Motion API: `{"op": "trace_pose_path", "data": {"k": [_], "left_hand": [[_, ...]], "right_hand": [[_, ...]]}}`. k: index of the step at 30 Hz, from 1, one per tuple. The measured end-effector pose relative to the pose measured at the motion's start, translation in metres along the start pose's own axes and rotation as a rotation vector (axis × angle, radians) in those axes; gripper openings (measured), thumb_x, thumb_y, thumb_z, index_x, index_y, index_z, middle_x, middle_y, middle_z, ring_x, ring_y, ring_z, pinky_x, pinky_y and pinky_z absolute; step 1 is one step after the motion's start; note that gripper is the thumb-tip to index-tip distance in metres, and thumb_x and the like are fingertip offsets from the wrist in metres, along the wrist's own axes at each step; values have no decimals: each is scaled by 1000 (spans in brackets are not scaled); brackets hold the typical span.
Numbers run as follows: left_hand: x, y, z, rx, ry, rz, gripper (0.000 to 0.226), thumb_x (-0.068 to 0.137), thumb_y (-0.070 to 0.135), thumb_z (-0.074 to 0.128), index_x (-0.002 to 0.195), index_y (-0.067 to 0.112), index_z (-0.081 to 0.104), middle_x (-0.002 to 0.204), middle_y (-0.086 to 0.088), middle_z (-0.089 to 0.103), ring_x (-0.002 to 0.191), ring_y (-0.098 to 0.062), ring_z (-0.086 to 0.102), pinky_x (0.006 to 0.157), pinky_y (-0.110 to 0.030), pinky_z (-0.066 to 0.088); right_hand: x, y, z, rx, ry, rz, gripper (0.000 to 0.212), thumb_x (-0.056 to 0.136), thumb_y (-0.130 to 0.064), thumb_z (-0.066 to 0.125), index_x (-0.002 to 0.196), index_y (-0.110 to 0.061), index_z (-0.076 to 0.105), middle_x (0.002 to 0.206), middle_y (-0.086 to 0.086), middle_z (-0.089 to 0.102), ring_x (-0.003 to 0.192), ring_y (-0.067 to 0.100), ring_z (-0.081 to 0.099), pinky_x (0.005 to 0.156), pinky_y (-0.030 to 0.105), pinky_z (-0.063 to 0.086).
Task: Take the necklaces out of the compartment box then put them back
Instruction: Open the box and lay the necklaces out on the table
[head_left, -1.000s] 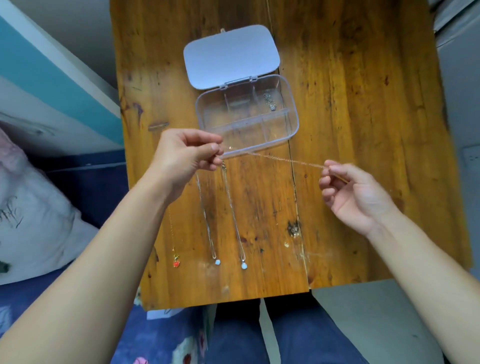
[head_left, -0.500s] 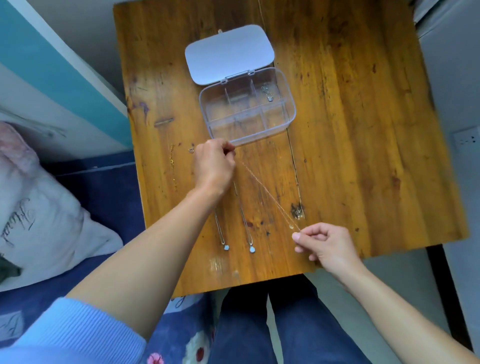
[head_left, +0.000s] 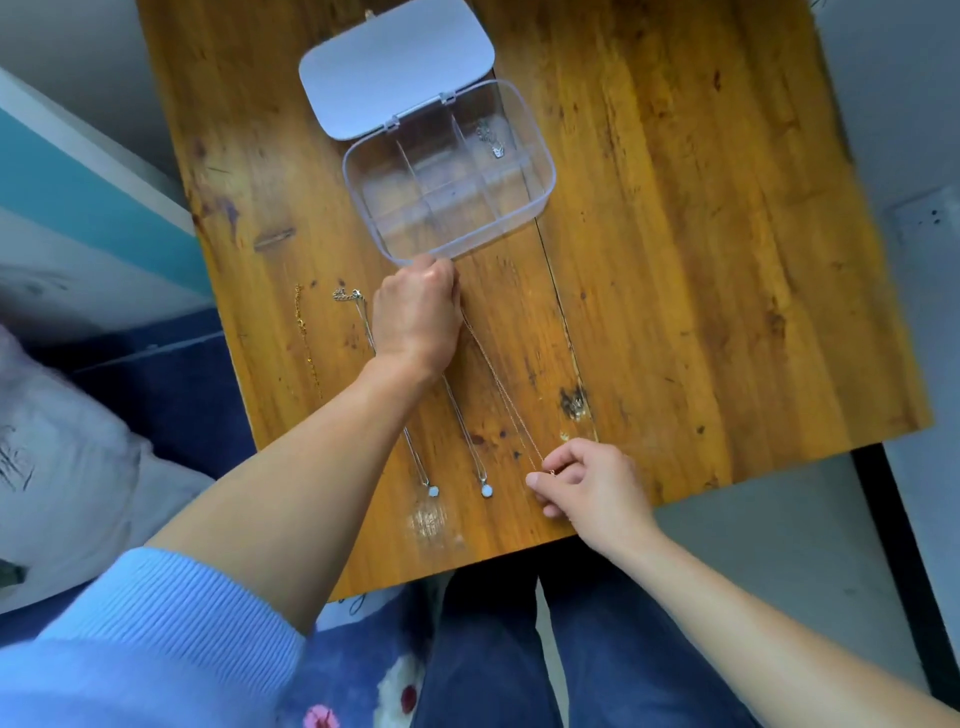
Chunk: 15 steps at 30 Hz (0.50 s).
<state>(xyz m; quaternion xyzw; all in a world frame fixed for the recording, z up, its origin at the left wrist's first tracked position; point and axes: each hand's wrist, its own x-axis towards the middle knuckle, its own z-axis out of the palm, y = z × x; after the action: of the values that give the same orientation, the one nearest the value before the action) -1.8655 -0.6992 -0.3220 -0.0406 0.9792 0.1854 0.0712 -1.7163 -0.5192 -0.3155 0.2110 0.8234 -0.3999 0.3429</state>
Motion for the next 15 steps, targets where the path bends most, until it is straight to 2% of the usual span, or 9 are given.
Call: {"op": "trace_pose_path", "data": {"k": [5,9,13,15], "left_hand": [[-1,-3,2,-6,9,13,19,92,11,51,96,4,67,102,-14,65,85,-41,63,74,-48,51],[-2,-1,-2,-89,29,28,20,93,15,54,102,5,69,105,-13,67,90,-39,63,77,-47,51],[-6,-3,-19,-218,180,81,17,89,17,62,92,4,71,91,-13,69,78,-34,65,68,-43,52],[-5,-7,-32,-275,298,6,15,88,21,66,84,6,70,84,-9,68,69,-26,63,62,-36,51]], "right_hand": [[-2,2,-3,-130,-29,-45,21,76,-39,78,75,-29,60,52,-12,68,51,0,65,68,34,57],[-2,-1,-19,-168,-39,-49,20,76,-40,78,83,-31,61,52,-15,66,61,4,67,75,36,56],[14,-29,-56,-150,35,-127,16,80,-33,76,90,-33,63,59,-13,70,60,1,68,80,39,56],[34,-63,-79,-117,113,-225,14,81,-26,75,86,-32,64,58,-6,69,59,7,69,77,40,57]]}}
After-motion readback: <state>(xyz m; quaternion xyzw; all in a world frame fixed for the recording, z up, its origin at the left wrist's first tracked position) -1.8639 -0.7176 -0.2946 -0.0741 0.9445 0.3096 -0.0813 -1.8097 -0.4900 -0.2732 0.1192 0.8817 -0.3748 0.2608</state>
